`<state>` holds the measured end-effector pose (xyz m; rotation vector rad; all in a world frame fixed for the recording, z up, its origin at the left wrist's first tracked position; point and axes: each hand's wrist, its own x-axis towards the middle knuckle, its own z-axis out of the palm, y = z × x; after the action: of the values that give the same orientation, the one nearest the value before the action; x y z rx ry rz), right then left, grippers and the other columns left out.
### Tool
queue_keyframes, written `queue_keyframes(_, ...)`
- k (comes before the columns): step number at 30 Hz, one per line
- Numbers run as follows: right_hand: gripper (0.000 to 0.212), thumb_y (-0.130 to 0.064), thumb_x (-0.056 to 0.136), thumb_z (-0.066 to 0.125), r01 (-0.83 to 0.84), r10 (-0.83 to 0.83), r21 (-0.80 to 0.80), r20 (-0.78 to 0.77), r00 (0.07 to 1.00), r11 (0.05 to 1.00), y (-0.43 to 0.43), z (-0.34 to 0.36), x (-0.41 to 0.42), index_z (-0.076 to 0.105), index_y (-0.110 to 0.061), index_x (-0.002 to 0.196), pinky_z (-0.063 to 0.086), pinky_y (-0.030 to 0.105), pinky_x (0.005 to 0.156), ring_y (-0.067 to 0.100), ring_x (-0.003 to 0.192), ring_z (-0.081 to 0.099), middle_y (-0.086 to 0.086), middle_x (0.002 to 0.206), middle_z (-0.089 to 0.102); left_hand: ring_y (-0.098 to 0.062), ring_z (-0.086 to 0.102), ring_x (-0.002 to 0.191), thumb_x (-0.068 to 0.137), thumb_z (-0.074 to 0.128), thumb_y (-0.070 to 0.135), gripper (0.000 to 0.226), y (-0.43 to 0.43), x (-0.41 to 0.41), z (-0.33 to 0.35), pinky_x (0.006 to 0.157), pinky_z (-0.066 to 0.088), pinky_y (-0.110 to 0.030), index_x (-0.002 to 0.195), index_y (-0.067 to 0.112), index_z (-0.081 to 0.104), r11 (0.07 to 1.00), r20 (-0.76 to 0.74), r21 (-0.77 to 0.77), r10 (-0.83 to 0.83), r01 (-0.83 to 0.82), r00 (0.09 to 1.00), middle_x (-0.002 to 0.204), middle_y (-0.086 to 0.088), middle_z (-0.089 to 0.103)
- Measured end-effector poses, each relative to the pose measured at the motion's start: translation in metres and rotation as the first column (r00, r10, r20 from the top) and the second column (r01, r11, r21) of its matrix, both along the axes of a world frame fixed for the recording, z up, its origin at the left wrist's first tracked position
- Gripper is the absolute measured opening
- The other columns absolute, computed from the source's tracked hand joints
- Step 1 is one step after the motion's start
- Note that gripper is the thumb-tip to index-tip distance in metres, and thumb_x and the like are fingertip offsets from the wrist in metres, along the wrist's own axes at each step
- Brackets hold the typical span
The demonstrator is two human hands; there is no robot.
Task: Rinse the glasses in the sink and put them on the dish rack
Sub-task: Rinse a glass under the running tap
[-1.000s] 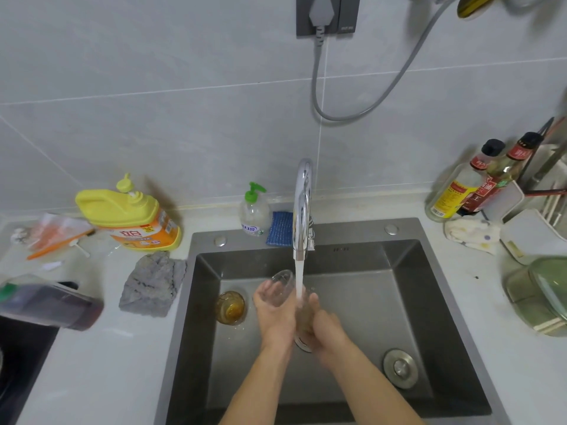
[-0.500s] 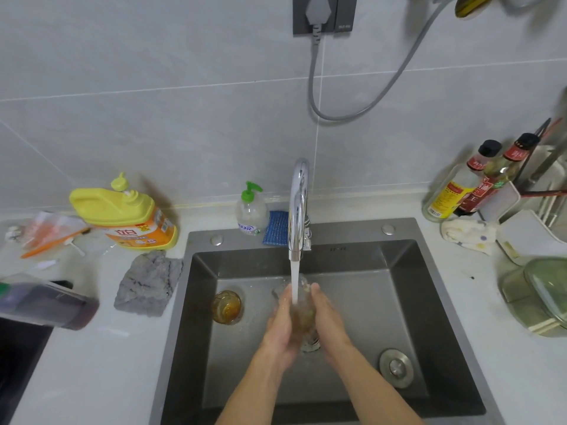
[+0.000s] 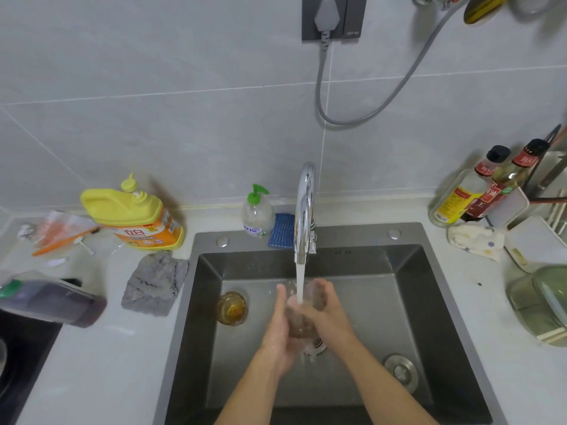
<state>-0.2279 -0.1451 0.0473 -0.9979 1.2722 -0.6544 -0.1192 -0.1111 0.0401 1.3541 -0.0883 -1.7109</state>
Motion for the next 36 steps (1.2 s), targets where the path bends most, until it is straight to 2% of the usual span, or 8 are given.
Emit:
queue_keyframes(6,0.047,-0.060,0.084,0.073,-0.052,-0.012,-0.185,-0.330,0.944,0.981,0.006,-0.002,0.010,0.064,-0.019,0.063,0.043,0.015,0.057,-0.001,0.054,0.056,-0.014,0.059,0.064,-0.026,0.076,0.087,0.091,0.066,0.046,0.049,-0.003,0.006,-0.002,0.073,0.059,-0.035,0.118,0.006,0.074,0.994,0.070,0.020,0.102,-0.104,0.992,0.109,-0.020,0.078)
queue_keyframes(10,0.052,-0.081,0.081,0.057,-0.468,0.409,-0.089,-0.366,0.836,0.879,0.011,-0.009,-0.010,0.078,-0.041,0.107,0.059,0.030,0.089,-0.003,0.089,0.072,-0.017,0.096,0.078,-0.027,0.075,0.081,0.093,0.066,0.055,0.057,-0.005,0.015,-0.006,0.071,0.060,-0.034,0.117,0.005,0.076,0.992,0.105,0.076,0.095,-0.103,0.990,0.104,-0.018,0.079)
queue_keyframes(14,0.019,-0.052,0.092,0.067,-0.528,0.469,-0.018,-0.435,0.769,0.849,0.003,0.007,-0.010,0.077,-0.035,0.090,0.056,0.022,0.069,-0.006,0.058,0.063,-0.019,0.064,0.069,-0.025,0.074,0.079,0.083,0.074,0.061,0.059,-0.002,0.010,-0.004,0.077,0.056,-0.037,0.106,0.007,0.080,0.993,0.027,0.075,0.092,-0.094,0.995,0.098,-0.016,0.080)
queue_keyframes(19,0.020,-0.047,0.096,0.065,-0.600,0.591,0.038,-0.228,0.774,0.799,-0.008,0.017,-0.012,0.079,-0.035,0.102,0.058,0.029,0.070,0.009,0.071,0.070,0.002,0.090,0.077,-0.027,0.079,0.087,0.092,0.068,0.051,0.044,0.002,0.013,-0.001,0.086,0.056,-0.041,0.099,0.009,0.081,0.993,0.013,0.067,0.093,-0.093,0.996,0.099,-0.018,0.080)
queue_keyframes(24,0.069,-0.084,0.077,0.059,-0.539,0.442,-0.078,-0.481,0.757,0.839,-0.013,0.015,-0.011,0.077,-0.018,0.078,0.050,0.034,0.059,0.006,0.052,0.054,0.005,0.070,0.072,-0.026,0.075,0.076,0.085,0.073,0.057,0.054,-0.005,0.009,0.003,0.090,0.057,-0.039,0.081,0.005,0.085,0.980,-0.054,0.096,0.182,-0.176,0.982,0.090,-0.018,0.077)
queue_keyframes(28,0.040,-0.047,0.103,0.055,-0.483,0.456,-0.047,-0.263,0.850,0.874,-0.011,0.029,0.004,0.077,-0.017,0.088,0.040,0.011,0.052,-0.006,0.045,0.055,-0.014,0.059,0.067,-0.021,0.074,0.058,0.091,0.071,0.045,0.047,-0.008,0.009,0.005,0.066,0.059,-0.033,0.070,0.004,0.078,0.971,-0.099,0.104,0.225,-0.215,0.969,0.071,-0.014,0.075)
queue_keyframes(32,0.054,-0.075,0.090,0.053,-0.604,0.480,-0.118,-0.496,0.723,0.788,-0.010,0.012,-0.012,0.076,-0.027,0.088,0.044,0.021,0.057,0.000,0.051,0.052,-0.009,0.060,0.063,-0.022,0.071,0.051,0.089,0.077,0.045,0.047,-0.010,0.023,0.015,0.054,0.061,-0.033,0.104,0.000,0.072,0.957,-0.074,0.164,0.254,-0.239,0.964,0.075,-0.016,0.075)
queue_keyframes(36,0.050,-0.061,0.096,0.057,-0.454,0.349,-0.147,-0.452,0.821,0.879,-0.003,0.010,0.007,0.071,-0.023,0.068,0.048,0.029,0.054,0.002,0.043,0.053,-0.009,0.050,0.062,-0.023,0.074,0.058,0.090,0.072,0.051,0.052,-0.010,0.015,0.011,0.080,0.059,-0.038,0.078,0.000,0.076,0.960,-0.095,0.167,0.242,-0.224,0.966,0.071,-0.016,0.075)
